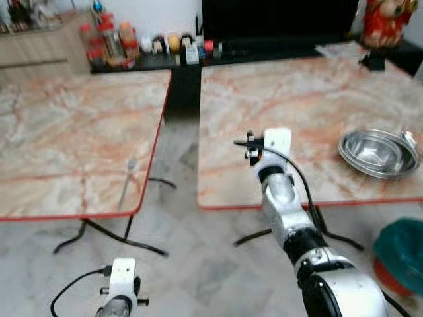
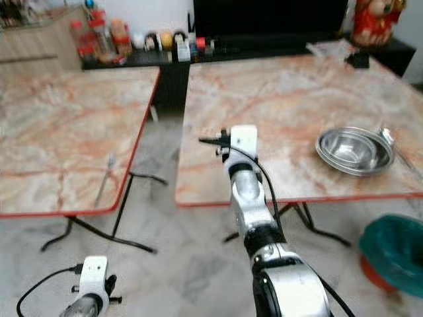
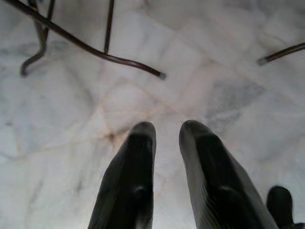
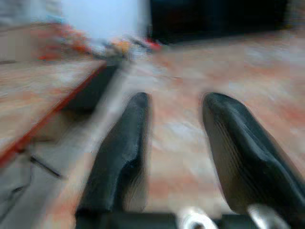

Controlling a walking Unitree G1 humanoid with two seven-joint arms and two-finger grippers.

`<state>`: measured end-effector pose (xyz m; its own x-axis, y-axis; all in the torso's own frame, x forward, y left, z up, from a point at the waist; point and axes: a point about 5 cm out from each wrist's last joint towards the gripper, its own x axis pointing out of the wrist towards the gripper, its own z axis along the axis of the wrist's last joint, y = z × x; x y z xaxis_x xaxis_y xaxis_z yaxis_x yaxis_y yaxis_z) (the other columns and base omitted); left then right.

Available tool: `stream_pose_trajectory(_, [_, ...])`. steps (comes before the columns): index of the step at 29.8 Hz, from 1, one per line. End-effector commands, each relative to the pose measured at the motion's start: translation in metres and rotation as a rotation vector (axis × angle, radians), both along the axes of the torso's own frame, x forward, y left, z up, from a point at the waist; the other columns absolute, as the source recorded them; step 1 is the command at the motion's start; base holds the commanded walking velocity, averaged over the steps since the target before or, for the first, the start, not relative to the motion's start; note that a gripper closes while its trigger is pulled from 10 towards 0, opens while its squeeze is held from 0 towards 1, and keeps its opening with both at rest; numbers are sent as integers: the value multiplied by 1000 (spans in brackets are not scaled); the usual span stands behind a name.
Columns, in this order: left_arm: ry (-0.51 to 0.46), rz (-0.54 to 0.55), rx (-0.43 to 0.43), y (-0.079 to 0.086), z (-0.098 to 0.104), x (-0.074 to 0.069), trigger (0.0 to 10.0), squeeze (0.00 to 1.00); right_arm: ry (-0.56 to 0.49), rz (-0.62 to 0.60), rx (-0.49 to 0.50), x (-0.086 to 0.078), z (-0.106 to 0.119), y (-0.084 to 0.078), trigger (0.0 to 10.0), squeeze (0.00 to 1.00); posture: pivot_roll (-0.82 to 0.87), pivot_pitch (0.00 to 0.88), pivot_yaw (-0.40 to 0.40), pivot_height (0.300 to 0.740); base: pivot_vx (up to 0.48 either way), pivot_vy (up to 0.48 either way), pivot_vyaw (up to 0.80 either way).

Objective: Setting the table

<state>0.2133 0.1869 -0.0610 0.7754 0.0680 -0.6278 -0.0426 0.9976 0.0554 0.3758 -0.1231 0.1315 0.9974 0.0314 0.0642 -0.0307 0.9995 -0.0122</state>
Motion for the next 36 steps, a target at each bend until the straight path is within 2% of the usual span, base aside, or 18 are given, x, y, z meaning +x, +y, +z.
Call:
stream_pose_trajectory(1, [-3, 18, 22, 9, 2, 1, 10000, 0, -21, 34, 13, 2, 7, 13, 10000, 0, 11, 0, 58, 740, 0, 480, 0])
stream_pose_trajectory(17, [1, 20, 22, 8, 1, 0, 10000, 0, -6, 59, 10, 0, 3, 19, 10000, 0, 15, 0, 55, 740, 0, 473, 0])
stream_pose_trajectory(36, [3, 22, 38, 10, 1, 0, 10000, 0, -3, 65, 14, 0, 3, 20, 10000, 0, 16, 0, 54, 740, 0, 0, 0])
